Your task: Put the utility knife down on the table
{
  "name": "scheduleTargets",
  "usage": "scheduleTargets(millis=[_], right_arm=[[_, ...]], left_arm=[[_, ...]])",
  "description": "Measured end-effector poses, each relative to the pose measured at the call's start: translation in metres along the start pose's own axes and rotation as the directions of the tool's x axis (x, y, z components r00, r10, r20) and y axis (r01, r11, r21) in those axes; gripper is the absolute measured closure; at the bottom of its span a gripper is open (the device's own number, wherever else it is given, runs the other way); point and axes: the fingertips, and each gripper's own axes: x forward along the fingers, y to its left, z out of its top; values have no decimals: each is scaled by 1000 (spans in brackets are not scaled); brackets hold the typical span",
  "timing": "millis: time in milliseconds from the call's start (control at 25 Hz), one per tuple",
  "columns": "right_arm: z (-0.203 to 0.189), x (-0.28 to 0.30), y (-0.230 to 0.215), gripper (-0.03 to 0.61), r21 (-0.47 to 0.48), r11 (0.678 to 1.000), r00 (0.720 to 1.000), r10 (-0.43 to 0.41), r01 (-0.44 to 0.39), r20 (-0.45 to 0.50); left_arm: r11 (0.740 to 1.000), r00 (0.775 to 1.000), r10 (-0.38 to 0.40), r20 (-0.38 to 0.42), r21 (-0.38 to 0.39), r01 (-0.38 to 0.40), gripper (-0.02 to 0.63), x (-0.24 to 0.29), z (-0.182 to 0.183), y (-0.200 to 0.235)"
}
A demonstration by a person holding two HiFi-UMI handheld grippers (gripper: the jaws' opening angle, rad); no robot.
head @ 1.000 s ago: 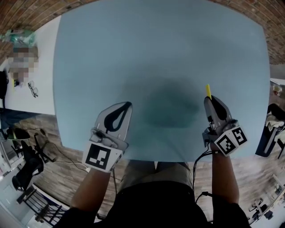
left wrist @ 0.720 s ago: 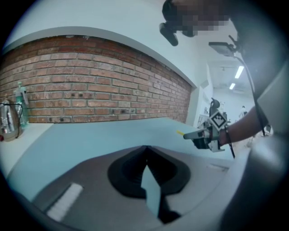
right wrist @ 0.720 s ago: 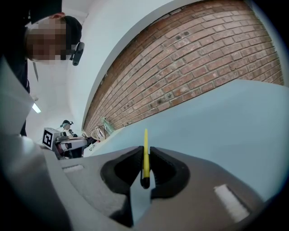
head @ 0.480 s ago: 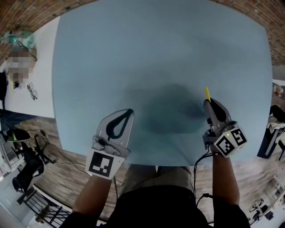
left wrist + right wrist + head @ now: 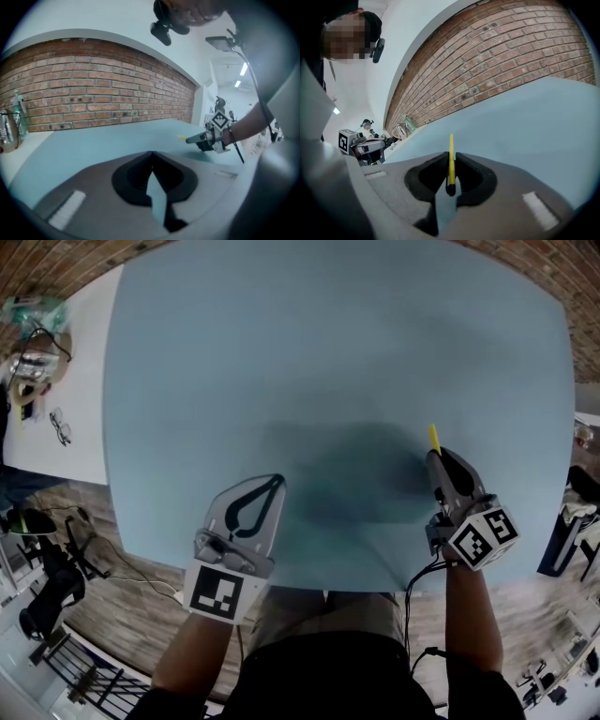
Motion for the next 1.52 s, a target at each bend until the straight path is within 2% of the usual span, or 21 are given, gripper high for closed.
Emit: scheduleTargets(millis=[360,640,760,920,1000,1120,1360,1520], right_arm=[[-2,5,-2,531,-18,1000,1000,0,0,-30],[-1,8,-6,528,-17,999,999,-32,31,-42],[-1,8,-6,528,-13,999,999,-33,32,-44],[-1,9,-6,528,-15,999,998,-37,37,-45],[-1,9,-7,523,-16,999,998,-47,46,-40],[2,9,-7,408,-38,998,998,-60,59,-31],[4,9,0,405,-55,998,999,-43,42,-26],[9,7,2,405,-82,995,998,-56,55,-15]], left_arm=[[991,999,29,32,-130,-25,611,-2,3,17],[991,999,39,30,-127,-35,611,-6,1,24],[996,999,32,38,-79,-29,611,-9,-2,29],[994,998,41,44,-103,-37,611,-8,4,31],[997,999,32,41,-68,-29,611,-11,0,33],[996,998,33,46,-89,-29,611,-11,5,32],[992,998,40,54,-125,-33,611,-12,13,30],[997,998,19,55,-77,-15,611,-15,10,30]])
